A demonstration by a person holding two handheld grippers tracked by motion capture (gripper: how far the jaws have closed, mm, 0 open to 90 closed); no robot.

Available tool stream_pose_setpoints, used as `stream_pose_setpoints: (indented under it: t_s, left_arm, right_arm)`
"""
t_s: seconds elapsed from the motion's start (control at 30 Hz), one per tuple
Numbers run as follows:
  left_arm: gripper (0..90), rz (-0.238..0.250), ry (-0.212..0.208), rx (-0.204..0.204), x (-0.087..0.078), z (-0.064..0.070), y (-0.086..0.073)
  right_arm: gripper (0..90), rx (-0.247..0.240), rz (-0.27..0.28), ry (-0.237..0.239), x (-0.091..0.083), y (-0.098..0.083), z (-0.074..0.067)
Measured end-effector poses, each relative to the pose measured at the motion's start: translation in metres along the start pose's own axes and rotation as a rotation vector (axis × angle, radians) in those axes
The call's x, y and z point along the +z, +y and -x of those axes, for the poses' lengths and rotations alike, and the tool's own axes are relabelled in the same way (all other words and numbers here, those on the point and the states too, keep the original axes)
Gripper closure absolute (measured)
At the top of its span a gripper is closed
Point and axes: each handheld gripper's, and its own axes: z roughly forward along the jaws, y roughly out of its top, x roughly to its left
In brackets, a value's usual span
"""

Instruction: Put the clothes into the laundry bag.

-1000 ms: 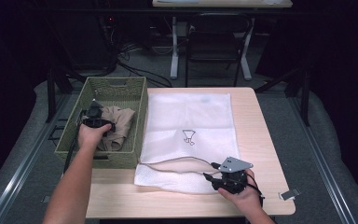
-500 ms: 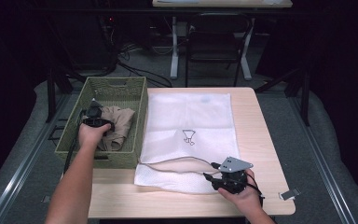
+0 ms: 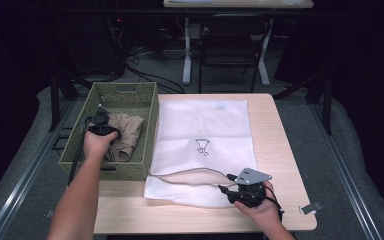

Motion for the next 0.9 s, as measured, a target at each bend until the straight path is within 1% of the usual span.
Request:
stream_pose_setpoints:
  t_s: [0.23, 0.47, 0.7, 0.9]
  left_arm:
    - [58.1, 0.013, -0.001, -0.002, -0.003, 0.0, 0.0]
    - [59.6, 0.024, -0.004, 0.007, -0.007, 0.001, 0.001]
    - [60.7, 0.031, -0.004, 0.025, -0.016, 0.003, 0.005]
    - [61.0, 0.039, -0.004, 0.031, -0.02, 0.005, 0.007]
  right_arm:
    - [50.7, 0.001, 0.001, -0.001, 0.0, 0.0, 0.0]
    - [50.7, 0.001, 0.001, -0.001, 0.0, 0.0, 0.0]
    - [50.7, 0.003, 0.001, -0.003, 0.0, 0.0, 0.0]
    - [50.7, 0.003, 0.002, -0.003, 0.0, 0.0, 0.0]
